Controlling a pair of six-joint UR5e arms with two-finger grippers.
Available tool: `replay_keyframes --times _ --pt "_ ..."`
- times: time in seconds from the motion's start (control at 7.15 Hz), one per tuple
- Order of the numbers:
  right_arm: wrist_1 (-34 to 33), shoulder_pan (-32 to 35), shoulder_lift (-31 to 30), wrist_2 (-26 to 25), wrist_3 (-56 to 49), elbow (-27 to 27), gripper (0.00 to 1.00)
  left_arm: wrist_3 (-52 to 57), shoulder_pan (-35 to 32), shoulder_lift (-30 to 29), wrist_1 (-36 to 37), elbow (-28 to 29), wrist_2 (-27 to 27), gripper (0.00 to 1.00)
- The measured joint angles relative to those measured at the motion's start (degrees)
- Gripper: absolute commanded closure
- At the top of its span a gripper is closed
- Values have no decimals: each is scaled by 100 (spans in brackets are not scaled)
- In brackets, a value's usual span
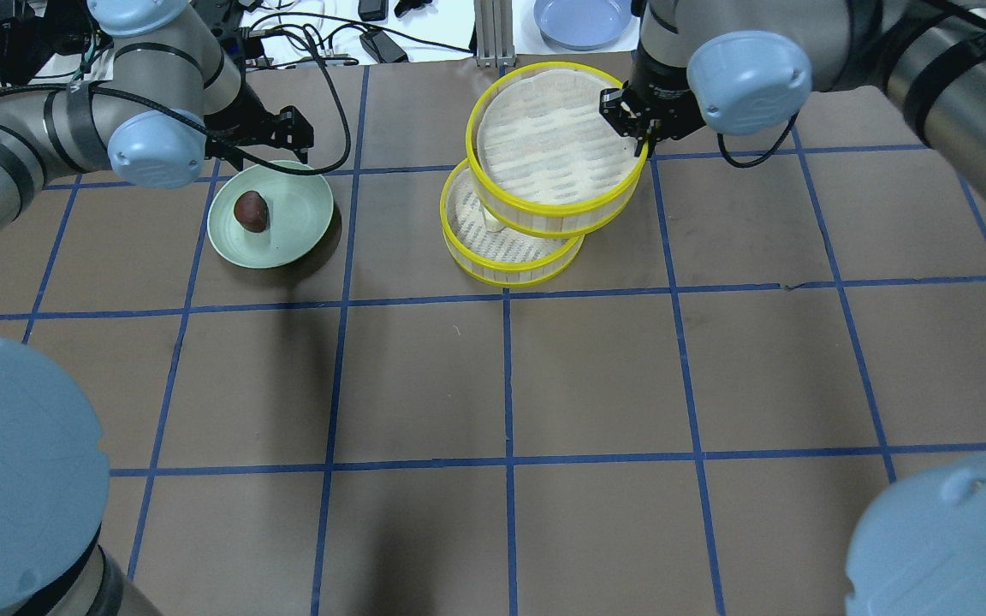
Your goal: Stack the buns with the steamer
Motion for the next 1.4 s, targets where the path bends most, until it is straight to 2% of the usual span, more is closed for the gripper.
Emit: replay_keyframes --times 0.28,0.56,0.7,0.84,0.98,1.12,1.4 --pt "-194 165 278 13 349 -6 98 674 299 -227 44 -34 184 0" --pt "-276 195 499 16 471 -6 98 803 472 -497 239 -151 184 1" --pt "-295 208 562 20 512 0 98 781 495 -612 322 -196 140 16" --pt "-302 223 600 22 545 13 98 761 502 -698 353 -215 81 49" --pt "-310 258 623 21 598 31 98 744 505 -759 363 -222 47 92" --pt "-318 293 645 17 640 40 98 721 507 -792 373 -223 30 100" --pt "-361 317 685 15 656 45 98 667 507 -800 395 -204 27 100"
